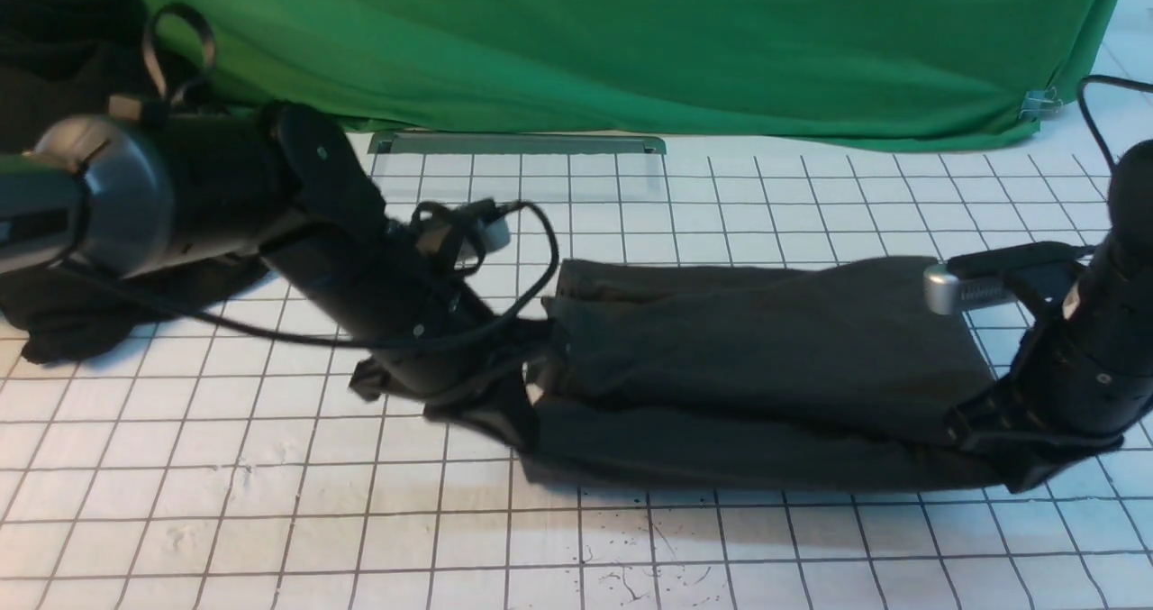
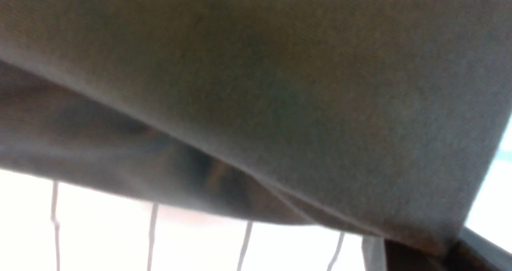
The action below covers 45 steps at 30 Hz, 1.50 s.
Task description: Fold a long-sleeved shirt over a white checkered tablecloth.
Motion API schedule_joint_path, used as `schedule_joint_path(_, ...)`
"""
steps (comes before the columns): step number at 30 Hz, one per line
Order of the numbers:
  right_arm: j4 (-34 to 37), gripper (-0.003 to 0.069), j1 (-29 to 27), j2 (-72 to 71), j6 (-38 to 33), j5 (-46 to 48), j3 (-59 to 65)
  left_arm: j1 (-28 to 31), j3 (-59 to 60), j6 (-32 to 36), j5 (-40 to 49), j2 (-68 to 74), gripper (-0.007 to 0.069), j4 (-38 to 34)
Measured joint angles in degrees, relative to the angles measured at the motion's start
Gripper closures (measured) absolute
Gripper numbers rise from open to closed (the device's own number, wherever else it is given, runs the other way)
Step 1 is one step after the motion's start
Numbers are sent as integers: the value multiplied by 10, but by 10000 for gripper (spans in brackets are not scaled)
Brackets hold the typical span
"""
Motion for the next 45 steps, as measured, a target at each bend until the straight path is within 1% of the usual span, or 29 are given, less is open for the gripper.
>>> schedule_joint_path(1, 0, 645, 0, -2, 0, 1, 0, 0, 0, 0, 0, 0, 620, 0)
schedule_joint_path(4, 14, 645, 0, -27, 5, -2, 62, 0, 81, -1, -9, -30, 620, -8)
schedule_joint_path(5, 14, 645, 0, -27, 5, -2, 66, 0, 86, -1, -10, -30, 620, -8)
schedule_joint_path(8, 16, 645, 0, -34, 8, -39, 123, -1, 146, -1, -33, -53, 620, -7)
schedule_joint_path(14, 17, 638, 0, -34, 8, -68, 146, -1, 173, 7, -39, -56, 620, -36)
schedule_joint_path(16, 17, 614, 0, -34, 8, -72, 147, -1, 173, 14, -38, -57, 620, -43)
schedule_joint_path(18, 16, 562, 0, -34, 8, -73, 148, -1, 173, 18, -31, -63, 612, -44)
schedule_joint_path(19, 16, 496, 0, -34, 8, -73, 148, -1, 173, 18, -25, -68, 604, -44)
schedule_joint_path(20, 15, 461, 0, -34, 8, -72, 147, -1, 172, 18, -19, -75, 593, -44)
schedule_joint_path(22, 14, 315, 0, -34, 8, -57, 136, -1, 162, 18, -6, -98, 559, -38)
schedule_joint_path(23, 13, 225, 0, -34, 7, -39, 126, -1, 155, 17, -2, -114, 536, -35)
schedule_joint_path(24, 13, 225, 0, -34, 7, -36, 124, -1, 152, 16, -2, -117, 532, -35)
schedule_joint_path(25, 12, 174, 0, -34, 4, -19, 115, -1, 147, 13, 0, -126, 519, -34)
schedule_joint_path(26, 12, 130, 0, -34, -4, 16, 99, -1, 131, 5, 4, -153, 476, -25)
schedule_joint_path(27, 10, 118, 0, -36, -10, 47, 85, -1, 121, 2, 5, -168, 450, -18)
schedule_joint_path(28, 10, 118, 0, -36, -10, 52, 83, -1, 119, 2, 5, -168, 450, -18)
schedule_joint_path(29, 8, 128, 0, -43, -16, 79, 73, -1, 107, 1, 7, -186, 419, -11)
schedule_joint_path(31, 6, 186, 0, -63, -22, 102, 66, -1, 88, -1, 9, -217, 361, 8)
schedule_joint_path(32, 6, 214, 0, -72, -22, 105, 65, -1, 85, -2, 9, -223, 351, 11)
schedule_joint_path(33, 4, 313, 0, -104, -22, 112, 65, -1, 74, -4, 9, -243, 317, 22)
schedule_joint_path(34, 2, 384, 0, -133, -22, 113, 65, -1, 70, -7, 7, -255, 300, 30)
schedule_joint_path(36, -1, 500, 0, -174, -22, 116, 65, -1, 67, -14, 0, -272, 280, 41)
schedule_joint_path(37, -4, 581, 0, -220, -22, 116, 65, -1, 67, -15, -6, -283, 271, 48)
schedule_joint_path(38, -4, 589, 0, -227, -22, 116, 65, -1, 67, -15, -8, -285, 269, 51)
schedule_joint_path(39, -6, 613, 0, -262, -22, 115, 65, -1, 67, -16, -10, -290, 266, 54)
schedule_joint_path(40, -9, 644, 0, -330, -22, 107, 65, -1, 67, -16, -13, -295, 265, 58)
schedule_joint_path(42, -9, 650, 0, -369, -22, 97, 65, -1, 67, -16, -14, -296, 265, 60)
schedule_joint_path(43, -9, 654, 0, -442, -22, 71, 65, -1, 67, -16, -14, -296, 267, 60)
schedule_joint_path(45, -9, 654, 0, -513, -23, 33, 67, -1, 67, -16, -15, -296, 273, 60)
